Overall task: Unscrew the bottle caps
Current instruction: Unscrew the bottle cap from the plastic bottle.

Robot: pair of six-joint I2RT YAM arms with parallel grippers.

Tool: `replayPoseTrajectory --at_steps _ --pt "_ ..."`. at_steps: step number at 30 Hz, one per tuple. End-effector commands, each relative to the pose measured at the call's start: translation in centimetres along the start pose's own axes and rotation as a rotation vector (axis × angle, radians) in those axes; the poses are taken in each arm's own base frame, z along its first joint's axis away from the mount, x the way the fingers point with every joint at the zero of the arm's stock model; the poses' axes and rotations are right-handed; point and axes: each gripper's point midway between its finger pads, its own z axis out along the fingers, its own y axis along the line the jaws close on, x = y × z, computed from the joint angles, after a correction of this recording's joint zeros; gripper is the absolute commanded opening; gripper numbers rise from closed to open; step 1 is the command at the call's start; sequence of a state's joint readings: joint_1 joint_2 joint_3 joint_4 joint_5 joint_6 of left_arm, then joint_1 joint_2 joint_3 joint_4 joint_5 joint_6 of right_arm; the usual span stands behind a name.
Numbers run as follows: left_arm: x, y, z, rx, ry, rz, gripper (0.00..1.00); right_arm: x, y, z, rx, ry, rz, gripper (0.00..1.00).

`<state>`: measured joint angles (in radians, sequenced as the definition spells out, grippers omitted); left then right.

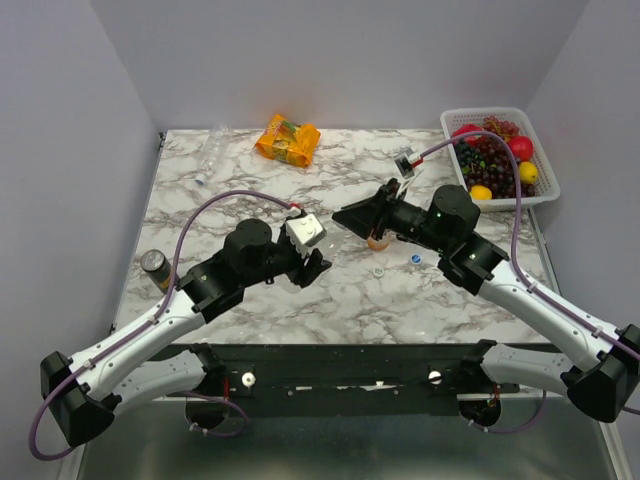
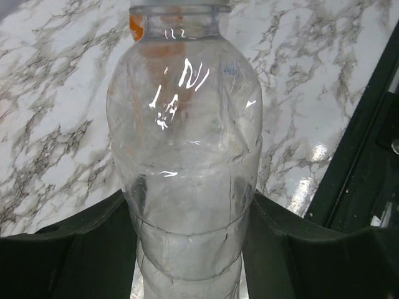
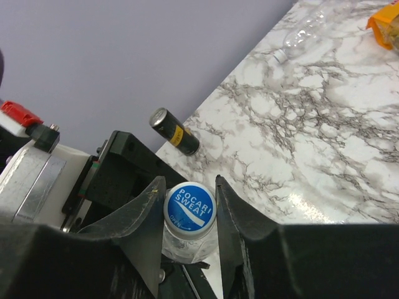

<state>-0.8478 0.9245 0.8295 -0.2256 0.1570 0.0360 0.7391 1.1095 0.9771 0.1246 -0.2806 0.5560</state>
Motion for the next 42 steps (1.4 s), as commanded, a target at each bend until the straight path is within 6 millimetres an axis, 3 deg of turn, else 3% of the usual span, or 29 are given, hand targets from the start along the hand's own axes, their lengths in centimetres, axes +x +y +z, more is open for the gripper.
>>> replayPoseTrajectory --at_steps 1,7,15,18,25,28,35,39,42 --pt "-2.8 -5.1 -1.4 0.312 -0.126 0.044 0.36 0.3 3.3 -0.8 -0.193 0.033 -0.115 0.16" --pt "-4.5 -8.4 -3.8 0.601 -0.212 0.009 0.36 2.2 5.1 -2.9 -0.379 0.12 -0.198 0.17" --pt "-5.5 -9.2 -4.9 0.718 -0.258 -0.04 0.37 3.4 6.7 -5.2 -0.54 0.161 -0.247 0.19" --pt "-5.3 -8.5 -4.2 0.673 -0.246 -0.048 0.37 3.2 6.5 -5.2 -0.525 0.155 -0.238 0.27" --pt "-4.6 -7.2 -3.1 0.585 -0.206 -0.067 0.37 1.8 6.2 -5.5 -0.499 0.117 -0.248 0.65" --pt "-4.6 -6.8 -2.9 0.556 -0.207 -0.064 0.37 1.2 6.3 -6.1 -0.496 0.099 -0.266 0.76" --pt "-5.1 -3.8 -2.4 0.35 -0.242 -0.053 0.37 0.5 4.8 -7.2 -0.386 0.029 -0.282 0.81" --pt "-4.0 -0.6 -1.5 0.155 -0.195 -0.083 0.35 -0.5 1.5 -6.3 -0.168 -0.008 -0.215 0.8" --pt "-2.3 1.9 -0.6 -0.01 -0.106 -0.097 0.34 -1.7 0.9 -5.8 -0.107 -0.068 -0.148 0.77"
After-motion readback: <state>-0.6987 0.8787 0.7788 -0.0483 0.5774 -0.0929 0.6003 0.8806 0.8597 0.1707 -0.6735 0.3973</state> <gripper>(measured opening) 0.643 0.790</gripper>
